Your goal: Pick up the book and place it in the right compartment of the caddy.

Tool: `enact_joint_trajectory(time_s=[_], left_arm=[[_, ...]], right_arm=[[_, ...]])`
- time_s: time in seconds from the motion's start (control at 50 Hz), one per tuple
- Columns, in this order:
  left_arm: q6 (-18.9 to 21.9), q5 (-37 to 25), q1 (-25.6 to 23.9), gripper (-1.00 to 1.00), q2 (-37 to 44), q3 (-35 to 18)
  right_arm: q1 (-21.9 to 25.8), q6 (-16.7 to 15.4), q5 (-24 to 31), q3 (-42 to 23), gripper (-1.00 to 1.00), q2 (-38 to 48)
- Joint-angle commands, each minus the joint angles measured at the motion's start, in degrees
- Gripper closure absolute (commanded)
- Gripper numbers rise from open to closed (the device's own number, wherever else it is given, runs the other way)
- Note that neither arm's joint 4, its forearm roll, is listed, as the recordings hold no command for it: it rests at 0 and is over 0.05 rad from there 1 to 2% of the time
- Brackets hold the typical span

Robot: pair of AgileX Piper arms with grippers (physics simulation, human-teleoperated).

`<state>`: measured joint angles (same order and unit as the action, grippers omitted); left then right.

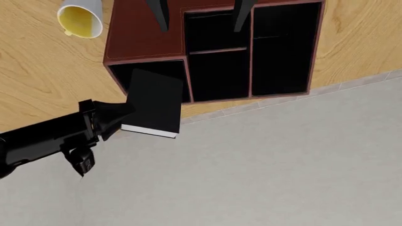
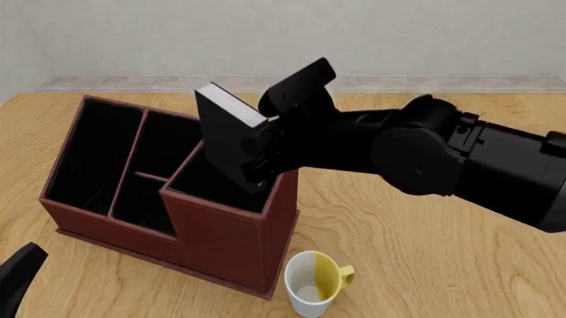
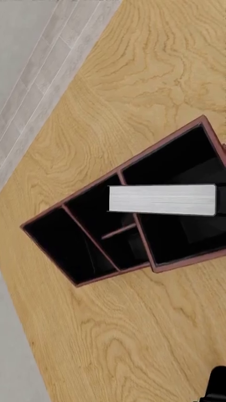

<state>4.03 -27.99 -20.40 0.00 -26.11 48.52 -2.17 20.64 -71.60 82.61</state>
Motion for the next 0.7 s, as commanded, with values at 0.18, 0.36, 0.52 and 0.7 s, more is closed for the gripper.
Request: enact_joint_trajectory(time_s=[0.18, 0.36, 0.52, 0.7], left_arm=[[-0.31, 0.66, 1.59, -1.0, 0.0, 0.06], [-0.2, 0.79, 1.75, -1.0, 0.0, 0.28], [-0.31, 1.55, 1.93, -1.0, 0.0, 1.1], [-0.4, 2.02, 2.19, -1.0, 0.0, 1.69]], right_arm=[[-0.04, 0.6, -2.03, 2.16, 1.0, 0.34], [0.14, 1.11, -3.64, 3.02, 1.0, 1.57], [0.03, 1.62, -4.69, 3.37, 1.0, 2.65], [0.12, 2.22, -6.13, 4.38, 1.0, 3.59]])
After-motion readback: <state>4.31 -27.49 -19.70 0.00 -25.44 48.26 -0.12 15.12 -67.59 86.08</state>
